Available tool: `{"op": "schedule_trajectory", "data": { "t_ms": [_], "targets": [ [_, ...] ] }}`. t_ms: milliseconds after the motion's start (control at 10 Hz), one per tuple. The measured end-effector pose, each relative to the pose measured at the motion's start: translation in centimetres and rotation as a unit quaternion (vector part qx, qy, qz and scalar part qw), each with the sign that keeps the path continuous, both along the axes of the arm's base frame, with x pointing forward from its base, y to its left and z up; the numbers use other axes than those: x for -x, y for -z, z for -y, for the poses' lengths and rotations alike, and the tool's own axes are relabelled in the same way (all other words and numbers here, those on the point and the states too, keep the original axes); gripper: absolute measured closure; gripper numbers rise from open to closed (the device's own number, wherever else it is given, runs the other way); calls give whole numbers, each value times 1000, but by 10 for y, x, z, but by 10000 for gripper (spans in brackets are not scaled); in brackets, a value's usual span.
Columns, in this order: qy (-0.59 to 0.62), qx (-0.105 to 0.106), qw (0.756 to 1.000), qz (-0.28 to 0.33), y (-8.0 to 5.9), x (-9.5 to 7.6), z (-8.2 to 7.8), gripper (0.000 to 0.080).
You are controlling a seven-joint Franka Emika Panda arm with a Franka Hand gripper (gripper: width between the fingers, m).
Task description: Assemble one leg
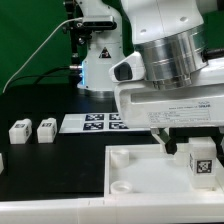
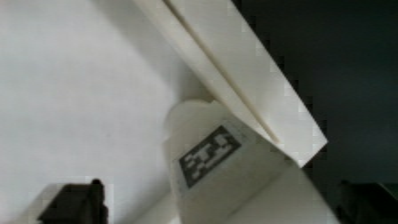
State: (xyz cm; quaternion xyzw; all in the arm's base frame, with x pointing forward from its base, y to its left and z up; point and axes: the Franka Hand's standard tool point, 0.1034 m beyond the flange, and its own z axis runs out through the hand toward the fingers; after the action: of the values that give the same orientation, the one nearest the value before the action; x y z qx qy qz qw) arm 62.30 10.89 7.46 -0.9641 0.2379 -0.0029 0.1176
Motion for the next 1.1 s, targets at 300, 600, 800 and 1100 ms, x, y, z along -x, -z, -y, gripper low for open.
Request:
{"op": "schedule_trajectory", "data": {
  "t_ms": [300, 600, 800, 1100],
  "targets": [
    [-218, 51, 974, 24, -1, -2, -12, 150],
    [-168, 45, 985, 15, -1, -2, -12, 373],
    [-58, 40, 997, -7, 0, -2, -10, 495],
    [101, 23, 993, -49, -2, -6, -5, 502]
  ]
}}
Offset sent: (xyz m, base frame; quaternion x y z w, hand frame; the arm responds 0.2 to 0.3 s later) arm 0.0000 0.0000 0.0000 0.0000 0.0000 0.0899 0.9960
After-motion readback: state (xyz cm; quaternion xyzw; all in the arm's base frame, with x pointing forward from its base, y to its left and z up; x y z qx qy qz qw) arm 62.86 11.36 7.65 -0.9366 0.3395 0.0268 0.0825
